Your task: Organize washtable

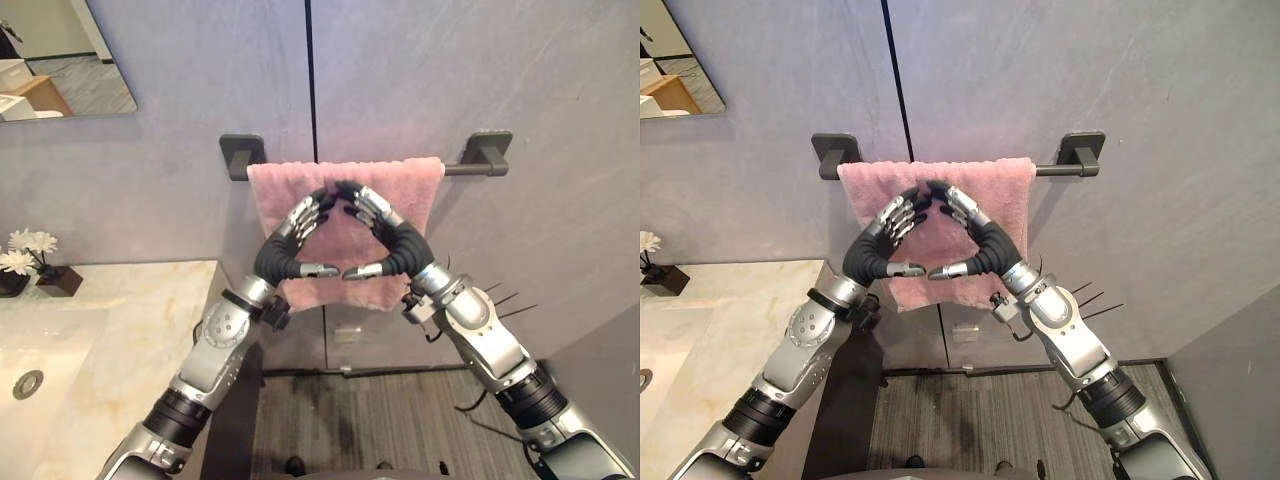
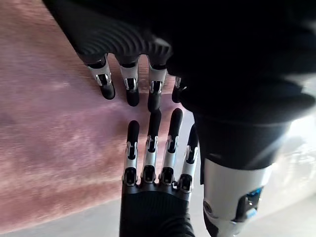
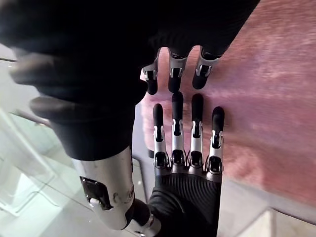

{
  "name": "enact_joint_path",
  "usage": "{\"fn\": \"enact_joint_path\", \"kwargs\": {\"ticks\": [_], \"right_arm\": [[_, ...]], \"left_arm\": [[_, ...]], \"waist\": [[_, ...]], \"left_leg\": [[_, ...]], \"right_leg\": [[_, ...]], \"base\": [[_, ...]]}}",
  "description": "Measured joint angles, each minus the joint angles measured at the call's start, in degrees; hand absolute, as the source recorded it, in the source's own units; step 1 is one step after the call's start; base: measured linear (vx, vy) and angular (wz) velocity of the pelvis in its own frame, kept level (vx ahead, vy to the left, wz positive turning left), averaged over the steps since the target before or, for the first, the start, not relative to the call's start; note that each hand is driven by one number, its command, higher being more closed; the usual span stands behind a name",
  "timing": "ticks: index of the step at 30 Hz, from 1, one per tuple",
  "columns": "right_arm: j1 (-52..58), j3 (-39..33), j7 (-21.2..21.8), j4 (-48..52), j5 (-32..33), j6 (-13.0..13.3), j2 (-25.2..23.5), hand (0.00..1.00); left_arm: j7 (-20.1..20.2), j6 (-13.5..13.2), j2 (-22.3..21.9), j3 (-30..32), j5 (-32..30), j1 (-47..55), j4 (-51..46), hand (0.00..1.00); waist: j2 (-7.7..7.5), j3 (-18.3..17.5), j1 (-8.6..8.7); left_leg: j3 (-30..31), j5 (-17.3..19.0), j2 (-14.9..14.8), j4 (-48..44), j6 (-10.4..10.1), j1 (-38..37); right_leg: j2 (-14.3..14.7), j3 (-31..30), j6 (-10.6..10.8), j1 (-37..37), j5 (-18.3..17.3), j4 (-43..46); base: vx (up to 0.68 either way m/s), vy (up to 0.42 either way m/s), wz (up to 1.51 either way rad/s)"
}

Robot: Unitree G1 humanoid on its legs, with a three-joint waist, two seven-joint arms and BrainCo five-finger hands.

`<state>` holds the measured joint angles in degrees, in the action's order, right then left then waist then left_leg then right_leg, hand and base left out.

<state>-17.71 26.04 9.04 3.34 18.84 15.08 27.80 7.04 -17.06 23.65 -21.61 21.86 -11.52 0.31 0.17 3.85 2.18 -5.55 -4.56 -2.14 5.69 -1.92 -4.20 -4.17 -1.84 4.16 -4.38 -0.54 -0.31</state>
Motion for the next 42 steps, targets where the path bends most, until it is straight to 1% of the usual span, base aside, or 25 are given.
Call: {"fn": "enact_joint_path", "kwargs": {"ticks": [1,5,7,8,11,13,14,16,17,21,22,23,25,26,30,32,34,38,42], "right_arm": [[0.72,0.84,0.15,-1.55,-1.24,-0.43,0.13,0.0],[2.56,2.03,1.25,-5.33,-4.46,-1.26,-0.04,0.0],[3.07,2.01,1.2,-7.63,-7.89,-2.06,-0.74,0.0],[3.3,1.99,1.12,-8.08,-8.6,-2.14,-0.85,0.0],[4.11,1.57,-0.43,-10.85,-13.84,-2.33,-2.5,0.0],[5.12,-0.26,-1.65,-12.56,-17.07,-2.52,-4.35,0.0],[5.3,-0.96,-1.77,-13.08,-17.39,-2.52,-4.85,0.0],[6.09,-3.79,-3.22,-14.13,-18.78,-2.73,-6.18,0.0],[6.1,-4.32,-3.39,-14.37,-19.08,-2.73,-6.33,0.0],[6.2,-9.11,-5.51,-16.58,-21.06,-2.74,-7.68,0.0],[6.23,-9.77,-5.6,-16.59,-21.41,-2.74,-7.82,0.0],[6.22,-11.35,-6.63,-16.59,-21.7,-2.74,-8.34,0.0],[6.22,-12.46,-7.38,-16.63,-21.68,-2.74,-8.85,0.0],[6.22,-13.82,-8.18,-16.73,-21.68,-2.74,-9.55,0.0],[6.18,-17.39,-10.35,-18.25,-21.09,-2.73,-10.74,0.0],[6.18,-19.44,-10.56,-18.25,-20.95,-2.73,-11.42,0.0],[6.19,-21.9,-11.61,-18.24,-19.47,-2.73,-11.85,0.0],[7.12,-26.32,-12.67,-17.53,-18.7,-2.71,-12.85,0.0],[11.95,-30.69,-12.86,-14.92,-18.7,-2.62,-14.98,0.0]], "left_arm": [[0.02,0.73,-0.16,-0.54,-0.33,0.65,1.74,0.0],[-0.27,2.23,-1.67,-0.76,-2.57,1.54,6.89,0.0],[-1.31,2.37,-2.7,-0.71,-4.81,1.52,8.53,0.0],[-1.6,2.37,-3.12,-0.71,-5.25,1.52,8.92,0.0],[-4.1,2.37,-4.96,-0.47,-9.32,1.52,11.12,0.0],[-6.09,2.46,-6.02,-0.04,-11.97,1.51,12.3,0.0],[-6.35,2.46,-6.31,0.18,-12.51,1.45,12.69,0.0],[-8.14,2.76,-7.8,2.03,-14.28,1.41,14.39,0.0],[-8.65,2.77,-7.92,2.43,-14.4,1.38,14.72,0.0],[-11.04,3.08,-8.17,5.99,-18.11,0.14,16.12,0.0],[-11.26,3.09,-8.22,6.64,-18.22,-0.05,16.12,0.0],[-12.38,3.1,-8.23,8.45,-18.99,-0.58,16.12,0.0],[-13.09,3.11,-8.21,9.57,-19.79,-0.98,16.12,0.0],[-13.86,3.12,-8.22,11.16,-20.37,-1.08,16.13,0.0],[-15.79,3.14,-8.26,13.93,-20.36,-1.08,16.14,0.0],[-16.12,3.15,-8.36,15.3,-20.35,-1.08,16.14,0.0],[-16.28,3.16,-8.56,17.05,-20.34,-1.05,16.13,0.0],[-17.3,3.15,-10.07,20.36,-20.33,-0.77,15.9,0.0],[-17.5,3.06,-11.76,22.92,-20.27,3.85,11.03,0.0]], "waist": [[-0.03,-0.02,0.01],[-0.05,0.0,-0.01],[-0.11,0.01,-0.01],[-0.11,0.01,-0.01],[-0.14,0.01,0.0],[-0.16,0.01,0.01],[-0.17,0.01,0.02],[-0.18,0.02,0.05],[-0.18,0.02,0.08],[-0.25,0.07,0.14],[-0.27,0.08,0.15],[-0.36,0.1,0.16],[-0.45,0.15,0.13],[-0.62,0.19,0.15],[-1.21,0.3,0.07],[-1.46,0.45,0.07],[-1.74,0.61,0.05],[-1.75,0.61,0.02],[-1.77,0.61,0.03]], "left_leg": [[-0.02,0.0,-0.03,0.22,0.0,0.09],[-0.02,-0.03,-0.43,0.23,-0.02,0.56],[-0.01,-0.05,-0.47,0.23,-0.03,0.61],[-0.01,-0.06,-0.47,0.23,-0.03,0.64],[0.14,-0.11,-0.54,0.22,-0.09,0.92],[0.28,-0.25,-0.64,0.21,-0.24,1.21],[0.37,-0.27,-0.66,0.2,-0.24,1.3],[0.41,-0.29,-0.77,-0.08,-0.27,1.41],[0.41,-0.29,-0.79,-0.09,-0.27,1.42],[0.38,-0.31,-0.82,-0.1,-0.28,1.47],[0.37,-0.31,-0.82,-0.09,-0.28,1.46],[0.31,-0.31,-0.83,-0.08,-0.28,1.44],[0.25,-0.31,-0.86,-0.06,-0.29,1.47],[0.15,-0.32,-0.89,-0.06,-0.3,1.46],[0.04,-0.33,-0.89,-0.07,-0.31,1.5],[0.04,-0.34,-0.89,-0.07,-0.32,1.49],[0.12,-0.36,-0.88,-0.08,-0.32,1.53],[0.31,-0.38,-0.83,-0.1,-0.29,1.57],[0.52,-0.37,-0.87,-0.11,-0.3,1.52]], "right_leg": [[0.02,-0.09,-0.02,0.29,0.01,0.0],[0.05,-0.16,-0.06,0.71,0.15,-0.09],[0.06,-0.16,-0.06,0.7,0.25,-0.23],[0.06,-0.15,-0.05,0.7,0.28,-0.3],[0.11,-0.09,-0.11,0.7,0.47,-0.77],[0.15,0.04,-0.16,0.78,0.53,-0.96],[0.16,0.1,-0.17,0.79,0.54,-0.96],[0.33,0.17,-0.21,0.78,0.56,-0.96],[0.39,0.17,-0.21,0.77,0.56,-0.96],[0.44,0.16,-0.27,0.75,0.61,-0.96],[0.44,0.15,-0.27,0.77,0.61,-0.96],[0.44,0.09,-0.29,1.01,0.63,-0.96],[0.45,0.05,-0.36,1.07,0.69,-0.99],[0.45,0.02,-0.38,1.08,0.79,-1.06],[0.43,0.04,-0.42,0.73,1.43,-1.97],[0.41,0.06,-0.41,0.69,1.47,-2.0],[0.4,0.08,-0.4,0.65,1.47,-2.0],[0.39,0.18,-0.4,0.36,1.47,-2.0],[0.39,0.36,-0.4,0.08,1.46,-2.1]], "base": [[-0.07,-0.01,0.0],[-0.03,-0.008,-0.01],[0.0,0.0,0.0],[0.0,0.0,0.0],[0.0,0.0,0.0],[0.0,-0.009,0.02],[0.01,-0.02,0.04],[0.0,0.0,0.0],[0.0,0.0,0.0],[0.0,0.0,0.0],[-0.04,-0.008,-0.01],[-0.04,-0.006,-0.02],[-0.03,-0.006,-0.03],[-0.03,-0.008,-0.04],[-0.01,-0.002,-0.01],[0.0,0.0,0.0],[0.0,0.0,0.0],[0.0,0.0,0.0],[0.0,-0.001,0.01]]}}
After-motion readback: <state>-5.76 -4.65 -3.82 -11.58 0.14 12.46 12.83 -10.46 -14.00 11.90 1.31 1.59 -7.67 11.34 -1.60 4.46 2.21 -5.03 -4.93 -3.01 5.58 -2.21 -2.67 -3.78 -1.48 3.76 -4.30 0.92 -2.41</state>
